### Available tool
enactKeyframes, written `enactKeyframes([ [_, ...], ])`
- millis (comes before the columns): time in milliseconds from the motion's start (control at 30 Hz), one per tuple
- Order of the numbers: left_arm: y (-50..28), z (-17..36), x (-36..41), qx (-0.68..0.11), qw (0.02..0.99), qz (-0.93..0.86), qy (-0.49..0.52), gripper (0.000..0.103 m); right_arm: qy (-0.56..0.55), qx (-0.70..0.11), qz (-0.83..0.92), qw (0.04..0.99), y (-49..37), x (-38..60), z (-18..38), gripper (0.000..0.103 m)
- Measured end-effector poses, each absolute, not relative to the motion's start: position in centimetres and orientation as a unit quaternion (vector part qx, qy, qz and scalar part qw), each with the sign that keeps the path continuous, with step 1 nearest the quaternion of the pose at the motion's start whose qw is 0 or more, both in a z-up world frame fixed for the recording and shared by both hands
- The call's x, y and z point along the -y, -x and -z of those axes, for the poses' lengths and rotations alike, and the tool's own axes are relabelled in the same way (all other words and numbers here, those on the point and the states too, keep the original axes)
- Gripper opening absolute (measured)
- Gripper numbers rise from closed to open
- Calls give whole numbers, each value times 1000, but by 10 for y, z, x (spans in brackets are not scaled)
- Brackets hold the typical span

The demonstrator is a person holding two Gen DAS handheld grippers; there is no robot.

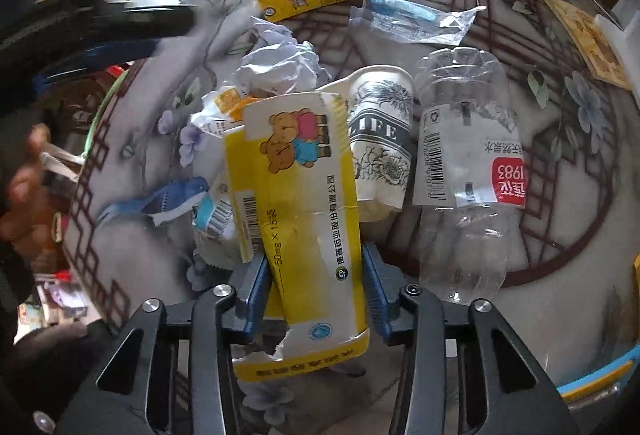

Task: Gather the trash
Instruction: 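Grasp the yellow tissue pack with the right gripper while the left grasps a foil wrapper, then carry both items over the red bucket and open both grippers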

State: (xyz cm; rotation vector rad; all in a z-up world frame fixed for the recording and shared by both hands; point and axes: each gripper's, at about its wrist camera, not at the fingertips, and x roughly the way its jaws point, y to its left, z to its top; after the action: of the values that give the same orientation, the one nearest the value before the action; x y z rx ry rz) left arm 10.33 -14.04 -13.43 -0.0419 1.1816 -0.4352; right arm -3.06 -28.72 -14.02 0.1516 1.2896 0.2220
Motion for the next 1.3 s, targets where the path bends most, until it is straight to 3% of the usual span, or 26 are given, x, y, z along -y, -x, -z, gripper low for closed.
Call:
enactKeyframes([
  [467, -125, 193, 194, -609, 765, 211, 15, 65, -123, -556, -85, 818, 42, 326, 113, 39],
  [567, -123, 198, 192, -611, 761, 218, 26, 54, -124, -551, -77, 822, 42, 327, 110, 39],
  [967, -102, 127, 141, -522, 824, 222, -11, 52, -99, -500, -51, 859, 31, 301, 66, 39],
  [1300, -85, 102, 69, -499, 844, 197, -3, 52, -87, -501, -58, 859, 17, 261, 62, 39],
])
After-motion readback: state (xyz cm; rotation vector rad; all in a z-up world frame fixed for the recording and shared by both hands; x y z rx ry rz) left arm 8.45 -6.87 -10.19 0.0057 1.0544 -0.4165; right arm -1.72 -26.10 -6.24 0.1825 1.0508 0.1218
